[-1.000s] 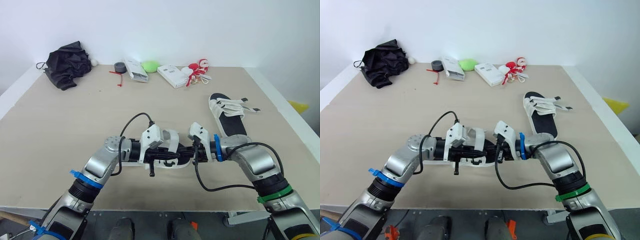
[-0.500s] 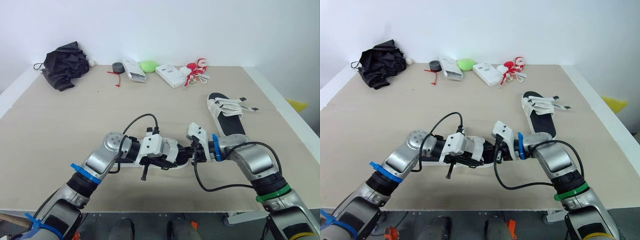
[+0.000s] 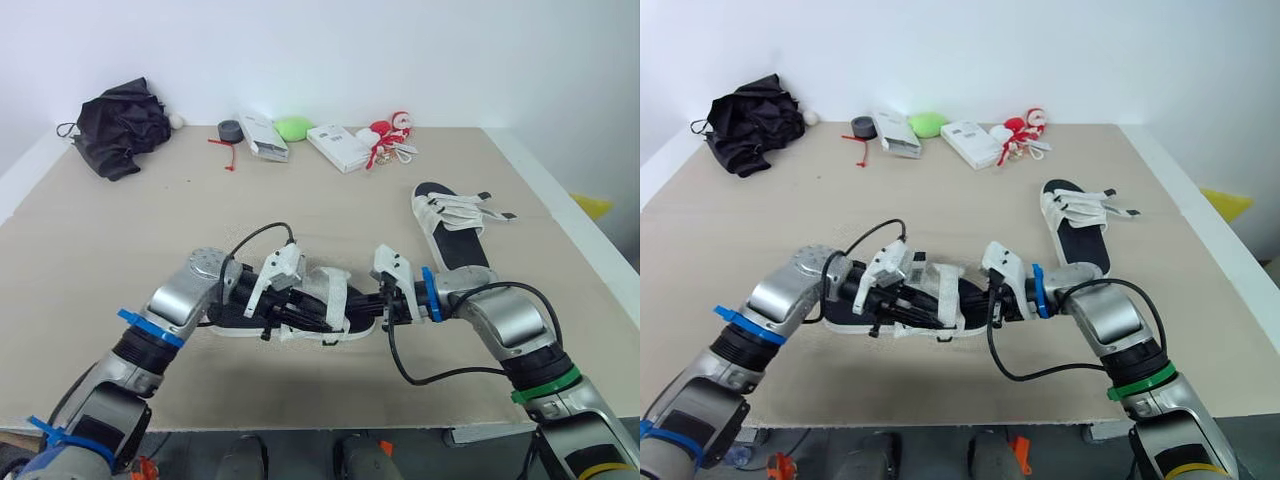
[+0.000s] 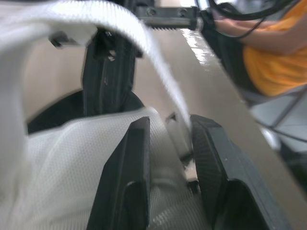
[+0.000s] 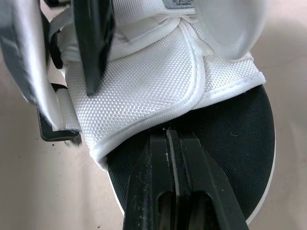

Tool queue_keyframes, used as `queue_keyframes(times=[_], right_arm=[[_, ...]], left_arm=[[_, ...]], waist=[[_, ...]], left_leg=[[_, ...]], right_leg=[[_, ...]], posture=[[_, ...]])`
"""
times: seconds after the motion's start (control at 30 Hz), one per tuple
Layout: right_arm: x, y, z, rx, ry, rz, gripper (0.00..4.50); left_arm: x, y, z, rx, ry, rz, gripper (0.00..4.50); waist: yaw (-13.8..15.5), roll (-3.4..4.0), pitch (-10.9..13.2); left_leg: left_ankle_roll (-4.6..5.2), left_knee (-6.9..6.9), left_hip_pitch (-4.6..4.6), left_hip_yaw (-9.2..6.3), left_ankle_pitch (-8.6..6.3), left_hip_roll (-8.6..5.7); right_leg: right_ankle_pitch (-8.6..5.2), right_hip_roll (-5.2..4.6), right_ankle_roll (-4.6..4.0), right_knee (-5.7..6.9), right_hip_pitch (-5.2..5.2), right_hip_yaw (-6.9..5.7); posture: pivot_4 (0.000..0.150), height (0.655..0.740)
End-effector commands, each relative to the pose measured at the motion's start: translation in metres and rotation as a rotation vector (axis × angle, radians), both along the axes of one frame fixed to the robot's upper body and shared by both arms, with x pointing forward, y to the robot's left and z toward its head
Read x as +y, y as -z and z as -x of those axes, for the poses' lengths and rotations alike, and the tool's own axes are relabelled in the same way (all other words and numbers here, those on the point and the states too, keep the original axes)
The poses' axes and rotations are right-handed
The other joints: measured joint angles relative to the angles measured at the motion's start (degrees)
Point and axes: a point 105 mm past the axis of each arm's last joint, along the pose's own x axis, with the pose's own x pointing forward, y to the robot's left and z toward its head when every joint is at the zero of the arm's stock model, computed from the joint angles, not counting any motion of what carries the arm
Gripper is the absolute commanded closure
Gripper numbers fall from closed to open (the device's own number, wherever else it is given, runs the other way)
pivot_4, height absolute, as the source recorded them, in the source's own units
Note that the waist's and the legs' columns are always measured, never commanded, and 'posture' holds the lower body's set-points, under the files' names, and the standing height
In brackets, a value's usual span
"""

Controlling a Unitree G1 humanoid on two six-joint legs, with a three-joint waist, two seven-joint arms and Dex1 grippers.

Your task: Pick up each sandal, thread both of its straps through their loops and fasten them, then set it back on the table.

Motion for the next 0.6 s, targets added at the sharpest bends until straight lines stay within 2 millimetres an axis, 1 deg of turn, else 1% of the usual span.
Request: queue_keyframes(times=[0.03, 0.07, 0.1, 0.13, 0.17, 0.23, 0.27, 0.33, 0.4, 0.47, 0.5, 0.53, 0.6], right_arm=[[-0.022, 0.034, -0.001, 0.097, 0.095, 0.123, 4.5], [-0.021, 0.034, -0.001, 0.097, 0.093, 0.122, 4.5], [-0.021, 0.034, 0.0, 0.098, 0.092, 0.122, 4.5], [-0.021, 0.035, 0.0, 0.098, 0.091, 0.122, 4.5], [-0.02, 0.035, 0.0, 0.1, 0.089, 0.121, 4.5], [-0.02, 0.036, 0.0, 0.101, 0.087, 0.121, 4.5], [-0.019, 0.035, 0.0, 0.101, 0.086, 0.12, 4.5], [-0.018, 0.035, 0.0, 0.101, 0.083, 0.117, 4.5], [-0.017, 0.036, 0.001, 0.104, 0.081, 0.114, 4.5], [-0.017, 0.037, 0.002, 0.106, 0.079, 0.113, 4.5], [-0.017, 0.037, 0.002, 0.108, 0.079, 0.113, 4.5], [-0.016, 0.038, 0.002, 0.109, 0.079, 0.112, 4.5], [-0.016, 0.038, 0.002, 0.111, 0.08, 0.109, 4.5]], left_arm=[[0.007, -0.055, -0.005, 0.073, -0.061, 0.184, 3.16], [0.01, -0.073, -0.002, 0.114, -0.064, 0.259, 3.16], [0.012, -0.088, 0.004, 0.152, -0.055, 0.316, 3.16], [0.014, -0.096, 0.011, 0.184, -0.039, 0.348, 3.16], [0.016, -0.097, 0.022, 0.202, -0.009, 0.346, 3.16], [0.017, -0.091, 0.039, 0.22, 0.03, 0.31, 3.16], [0.018, -0.082, 0.048, 0.226, 0.047, 0.275, 3.16], [0.015, -0.054, 0.071, 0.277, 0.054, 0.205, 3.16], [0.013, -0.033, 0.085, 0.304, 0.039, 0.163, 3.16], [0.009, -0.015, 0.085, 0.289, -0.035, 0.152, 3.16], [0.007, -0.006, 0.083, 0.267, -0.08, 0.149, 3.16], [0.005, 0.003, 0.081, 0.239, -0.126, 0.145, 3.16], [0.002, 0.021, 0.075, 0.19, -0.227, 0.133, 3.16]], waist=[[0.0, -0.07, 0.1], [0.0, -0.1, 0.19], [-0.01, -0.17, 0.46], [-0.05, -0.18, 0.57], [-0.11, -0.18, 0.6], [-0.22, -0.18, 0.61], [-0.29, -0.17, 0.6], [-0.4, -0.08, 0.63], [-0.45, -0.06, 0.64], [-0.42, -0.14, 0.71], [-0.25, -0.25, 0.79], [-0.14, -0.24, 0.8], [-0.04, -0.23, 0.81]], left_leg=[[0.0, 0.0, 0.0, 0.0, 0.0, 0.01], [0.0, 0.01, 0.0, -0.01, 0.0, 0.02], [0.0, 0.01, 0.0, -0.01, 0.0, 0.03], [0.0, 0.05, -0.01, 0.0, 0.0, 0.04], [0.0, 0.05, -0.01, 0.0, 0.0, 0.06], [0.0, 0.05, 0.01, 0.01, 0.0, 0.05], [-0.02, 0.04, 0.01, 0.02, -0.01, 0.05], [-0.08, 0.02, 0.09, 0.04, -0.05, 0.04], [-0.1, -0.01, 0.12, 0.07, -0.07, 0.04], [-0.12, -0.01, 0.13, 0.06, -0.08, 0.04], [-0.12, 0.0, 0.12, 0.05, -0.08, 0.07], [-0.12, 0.05, 0.17, 0.03, -0.07, 0.11], [-0.12, 0.11, 0.23, 0.04, -0.05, 0.11]], right_leg=[[-0.01, 0.0, -0.01, 0.0, 0.0, 0.0], [-0.01, 0.02, -0.03, 0.0, 0.0, 0.0], [-0.01, 0.02, -0.03, 0.0, -0.01, 0.0], [-0.01, 0.02, -0.02, 0.0, -0.01, 0.0], [-0.01, 0.02, -0.02, 0.0, -0.01, 0.0], [0.0, -0.01, 0.01, 0.0, 0.02, 0.01], [0.01, -0.01, 0.03, 0.0, 0.03, 0.01], [0.14, -0.01, 0.25, 0.01, 0.1, 0.06], [0.13, 0.0, 0.23, 0.01, 0.09, 0.1], [0.1, 0.0, 0.21, 0.07, 0.09, 0.13], [0.08, 0.04, 0.15, 0.1, 0.05, 0.13], [-0.05, 0.06, -0.09, 0.15, 0.08, 0.13], [-0.09, 0.05, -0.16, 0.16, 0.11, 0.13]], posture=[[0.15, 0.738], [0.15, 0.738], [0.15, 0.738], [0.15, 0.738], [0.15, 0.738], [0.15, 0.738], [0.15, 0.738], [0.15, 0.738], [0.15, 0.738], [0.15, 0.738], [0.15, 0.738], [0.15, 0.738], [0.15, 0.738]])
